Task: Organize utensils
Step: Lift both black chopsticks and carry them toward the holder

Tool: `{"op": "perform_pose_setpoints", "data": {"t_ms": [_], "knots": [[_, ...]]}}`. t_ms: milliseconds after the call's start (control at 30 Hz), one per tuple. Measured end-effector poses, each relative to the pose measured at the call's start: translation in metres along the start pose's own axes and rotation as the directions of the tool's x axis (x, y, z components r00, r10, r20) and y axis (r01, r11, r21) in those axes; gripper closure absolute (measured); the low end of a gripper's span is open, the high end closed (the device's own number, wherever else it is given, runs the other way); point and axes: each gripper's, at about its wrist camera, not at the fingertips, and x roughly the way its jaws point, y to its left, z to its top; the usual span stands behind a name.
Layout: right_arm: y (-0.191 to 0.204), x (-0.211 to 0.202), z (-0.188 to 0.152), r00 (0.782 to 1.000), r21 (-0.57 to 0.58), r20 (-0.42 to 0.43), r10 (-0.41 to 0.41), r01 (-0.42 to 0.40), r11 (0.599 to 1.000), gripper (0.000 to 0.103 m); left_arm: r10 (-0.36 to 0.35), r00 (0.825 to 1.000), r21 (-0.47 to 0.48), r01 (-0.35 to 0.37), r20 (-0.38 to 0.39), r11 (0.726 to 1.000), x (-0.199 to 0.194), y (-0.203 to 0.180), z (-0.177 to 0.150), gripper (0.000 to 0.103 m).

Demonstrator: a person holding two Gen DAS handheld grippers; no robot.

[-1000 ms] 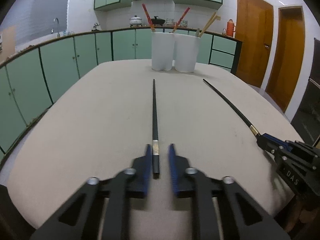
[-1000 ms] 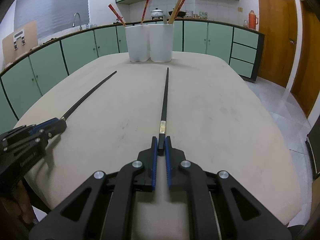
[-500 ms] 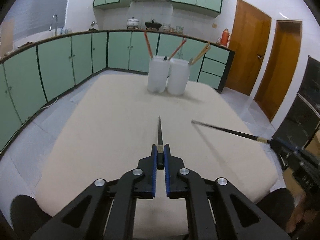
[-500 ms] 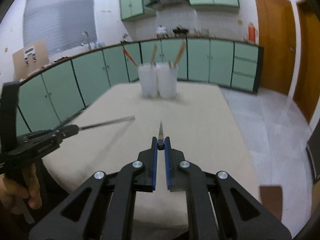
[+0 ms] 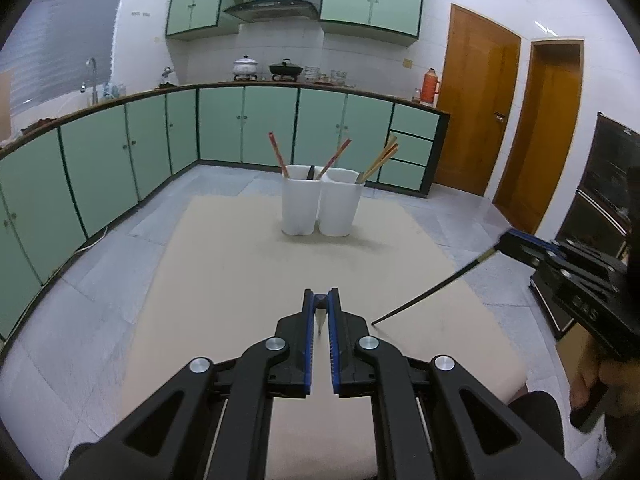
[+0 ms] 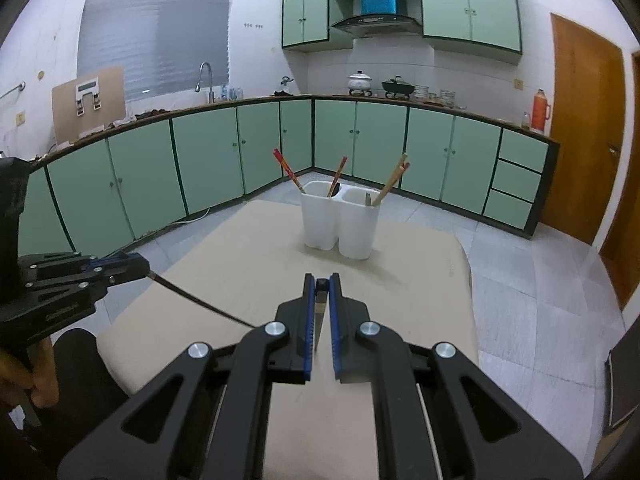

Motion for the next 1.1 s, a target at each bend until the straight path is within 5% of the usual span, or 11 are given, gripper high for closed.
{"op": "perform_pose_setpoints", "data": {"t_ms": [667,1100], "knots": [[-0.03,0.06,0.092,0.982,-0.016,-0.171,0.081,-0.085,0.996,0.097,-0.085,0.99,0.055,0.091,-0.111,0.994,0.038,0.018,0.089,0.096],[-0.038,0.05,0.146,0.975,-0.004,-0.194,0.11,-0.113,0.994,0.097,-0.08,0.995,0.075,0.084,-0.053,0.994,0.042,0.025,0.165,0.096]]}}
